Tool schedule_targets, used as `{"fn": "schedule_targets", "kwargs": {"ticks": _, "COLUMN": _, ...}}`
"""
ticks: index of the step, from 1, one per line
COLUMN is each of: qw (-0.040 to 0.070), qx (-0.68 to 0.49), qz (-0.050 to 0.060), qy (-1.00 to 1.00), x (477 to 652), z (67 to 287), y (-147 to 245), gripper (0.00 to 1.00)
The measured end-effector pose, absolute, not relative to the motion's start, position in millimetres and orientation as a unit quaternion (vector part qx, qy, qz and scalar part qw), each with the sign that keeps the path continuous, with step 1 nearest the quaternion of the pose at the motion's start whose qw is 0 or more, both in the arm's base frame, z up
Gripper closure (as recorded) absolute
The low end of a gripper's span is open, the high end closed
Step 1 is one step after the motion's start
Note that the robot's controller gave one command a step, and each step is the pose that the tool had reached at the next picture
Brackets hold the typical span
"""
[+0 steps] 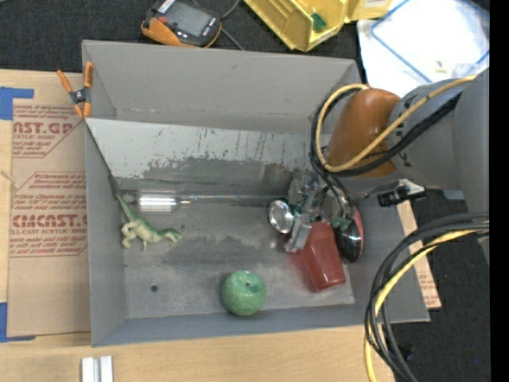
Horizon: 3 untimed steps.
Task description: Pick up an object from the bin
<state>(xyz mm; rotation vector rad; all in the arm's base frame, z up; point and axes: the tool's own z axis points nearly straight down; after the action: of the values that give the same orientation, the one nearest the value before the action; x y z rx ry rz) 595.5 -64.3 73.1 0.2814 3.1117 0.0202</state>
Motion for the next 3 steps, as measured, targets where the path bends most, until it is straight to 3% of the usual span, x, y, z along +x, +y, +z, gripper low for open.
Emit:
{"fn": "schedule_targets", "kwargs": {"ticks": 1, "qw": 0.013, "qx": 0.06, "qz": 0.004, "qy": 0.998, "x": 593.9, "z": 73.1, "y": -60.0, "gripper": 0.0}}
{"fn": "schedule_targets", "kwargs": {"ticks": 2, "qw": 0.009, "qx": 0.086, "qz": 0.009, "qy": 0.996, "x": 596.4, "z": 74.7, "y": -59.5, "gripper": 1.0}}
{"fn": "schedule_targets", "kwargs": {"ticks": 3, "qw": 0.01, "qx": 0.086, "qz": 0.009, "qy": 0.996, "x": 596.6, "z": 74.7, "y": -59.4, "gripper": 1.0}}
